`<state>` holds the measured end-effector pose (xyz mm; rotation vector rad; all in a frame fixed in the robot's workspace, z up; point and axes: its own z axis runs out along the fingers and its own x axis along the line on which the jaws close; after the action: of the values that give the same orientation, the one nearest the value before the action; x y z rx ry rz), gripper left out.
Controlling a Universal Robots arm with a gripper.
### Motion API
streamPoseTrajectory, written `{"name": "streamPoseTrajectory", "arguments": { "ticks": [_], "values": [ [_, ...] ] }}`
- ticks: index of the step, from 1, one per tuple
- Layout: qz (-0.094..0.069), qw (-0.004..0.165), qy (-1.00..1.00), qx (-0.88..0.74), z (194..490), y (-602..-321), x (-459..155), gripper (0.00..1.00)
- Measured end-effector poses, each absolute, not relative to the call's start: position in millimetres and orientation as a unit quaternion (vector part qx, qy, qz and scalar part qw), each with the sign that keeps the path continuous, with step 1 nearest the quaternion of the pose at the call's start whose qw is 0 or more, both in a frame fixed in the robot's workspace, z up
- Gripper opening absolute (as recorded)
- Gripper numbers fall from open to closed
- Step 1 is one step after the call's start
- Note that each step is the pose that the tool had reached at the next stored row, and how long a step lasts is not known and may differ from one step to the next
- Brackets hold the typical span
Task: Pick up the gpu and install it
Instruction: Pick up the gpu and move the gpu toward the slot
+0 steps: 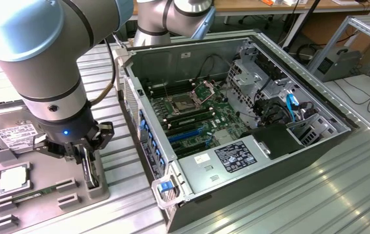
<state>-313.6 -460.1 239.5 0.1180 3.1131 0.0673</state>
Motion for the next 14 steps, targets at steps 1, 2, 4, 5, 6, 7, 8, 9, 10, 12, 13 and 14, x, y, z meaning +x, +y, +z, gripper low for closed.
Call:
{"name": "streamPoseTrajectory", "arguments": {
  "ticks": [1,2,4,5,6,7,8,9,10,12,13,14],
  "values": [
    [0.022,0.013,0.999,0.038,239.5,-460.1,-313.6,0.34],
    [0.022,0.013,0.999,0.038,239.5,-460.1,-313.2,0.34],
    [0.022,0.013,0.999,0.038,239.5,-460.1,-313.0,0.34],
    [0.022,0.013,0.999,0.038,239.5,-460.1,-313.0,0.34],
    [0.022,0.013,0.999,0.038,239.5,-460.1,-313.0,0.34],
    [0.022,0.013,0.999,0.038,239.5,-460.1,-313.0,0.34],
    [0.022,0.013,0.999,0.038,239.5,-460.1,-313.0,0.34],
    [0.022,0.013,0.999,0.038,239.5,-460.1,-313.0,0.34],
    [0.022,0.013,0.999,0.038,239.5,-460.1,-313.0,0.34],
    [0.022,0.013,0.999,0.038,239.5,-460.1,-313.0,0.34],
    [0.022,0.013,0.999,0.038,239.5,-460.1,-313.0,0.34],
    [0.022,0.013,0.999,0.038,239.5,-460.1,-313.0,0.32]
  ]
}}
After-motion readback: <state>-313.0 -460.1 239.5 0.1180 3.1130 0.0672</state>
